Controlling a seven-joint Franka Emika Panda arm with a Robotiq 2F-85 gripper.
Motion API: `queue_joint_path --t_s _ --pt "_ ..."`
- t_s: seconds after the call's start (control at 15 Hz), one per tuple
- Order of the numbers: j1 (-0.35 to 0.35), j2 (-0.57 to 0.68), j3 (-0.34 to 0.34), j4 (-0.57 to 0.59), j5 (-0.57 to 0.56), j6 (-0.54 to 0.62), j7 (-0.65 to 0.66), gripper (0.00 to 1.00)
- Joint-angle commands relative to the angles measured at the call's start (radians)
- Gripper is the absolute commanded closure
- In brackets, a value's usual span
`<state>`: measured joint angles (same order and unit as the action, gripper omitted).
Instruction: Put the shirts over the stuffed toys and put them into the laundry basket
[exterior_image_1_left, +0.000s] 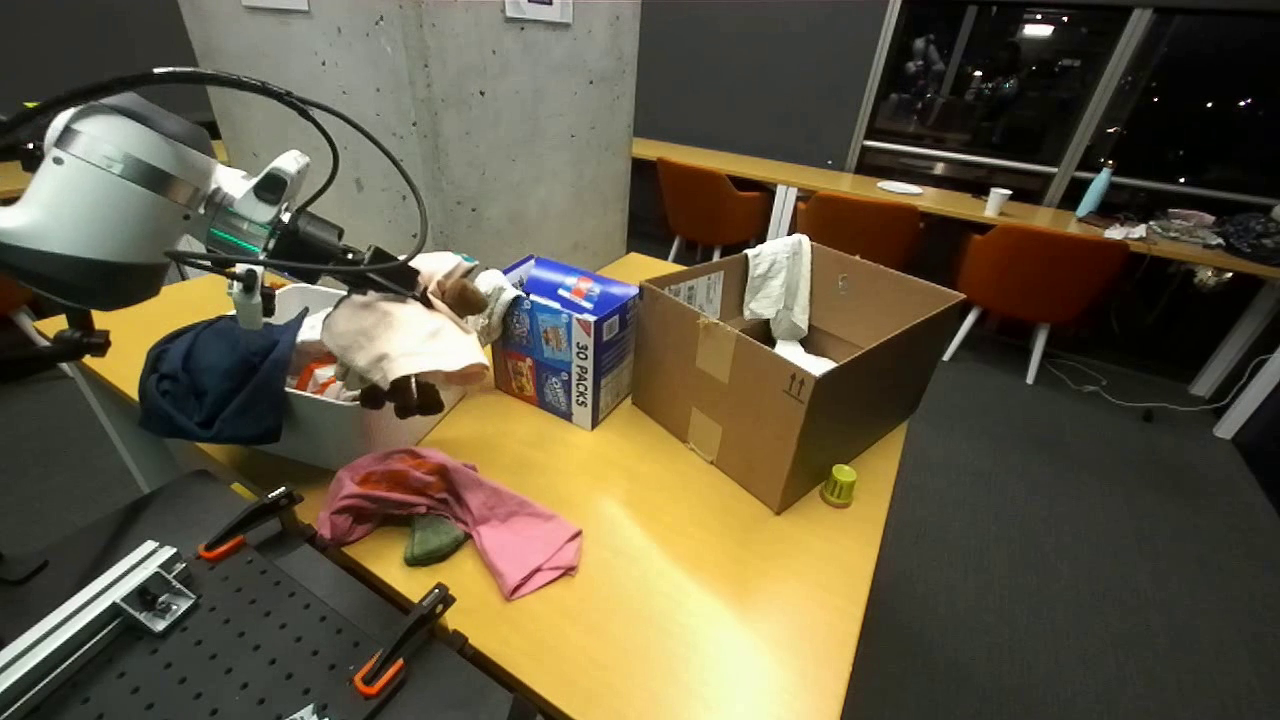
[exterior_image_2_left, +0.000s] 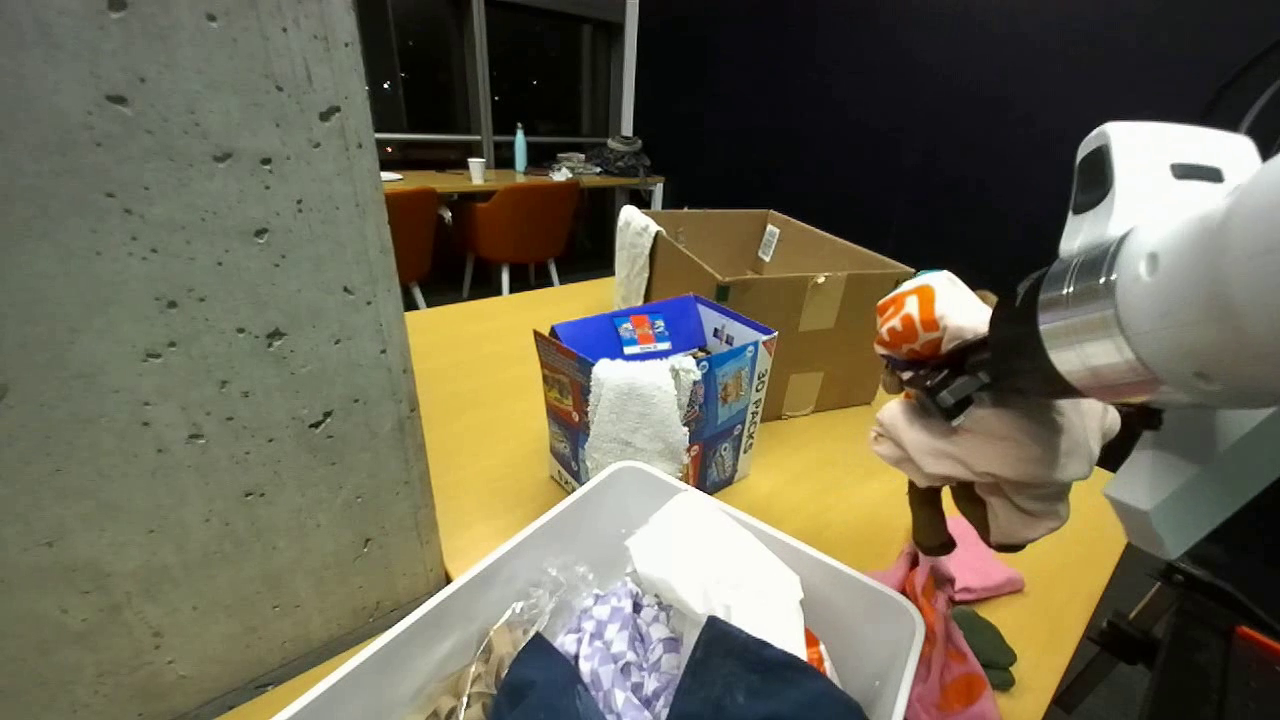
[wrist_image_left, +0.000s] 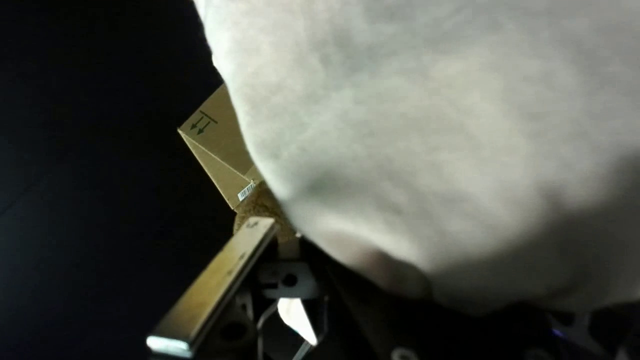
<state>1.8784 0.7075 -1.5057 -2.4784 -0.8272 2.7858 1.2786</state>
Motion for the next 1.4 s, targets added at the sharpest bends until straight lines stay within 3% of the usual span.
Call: queue_joint_path --t_s 0.0,0.2,0.47,0.93,1.33 --pt "0.079 0.024 -0.151 -0.046 -0.013 0.12 -0.085 0.94" --pt "0.073 0.038 -0.195 -0.044 0.032 0.221 -0.224 0.94" --pt "0.069 -0.006 -0.169 -0.027 0.144 0.29 -0.492 0.94" --pt "0.027 0.01 0.008 0.017 0.483 0.33 -0.952 0.94" --pt "-0.065 -0.012 0.139 0.109 0.578 0.325 -1.171 0.94"
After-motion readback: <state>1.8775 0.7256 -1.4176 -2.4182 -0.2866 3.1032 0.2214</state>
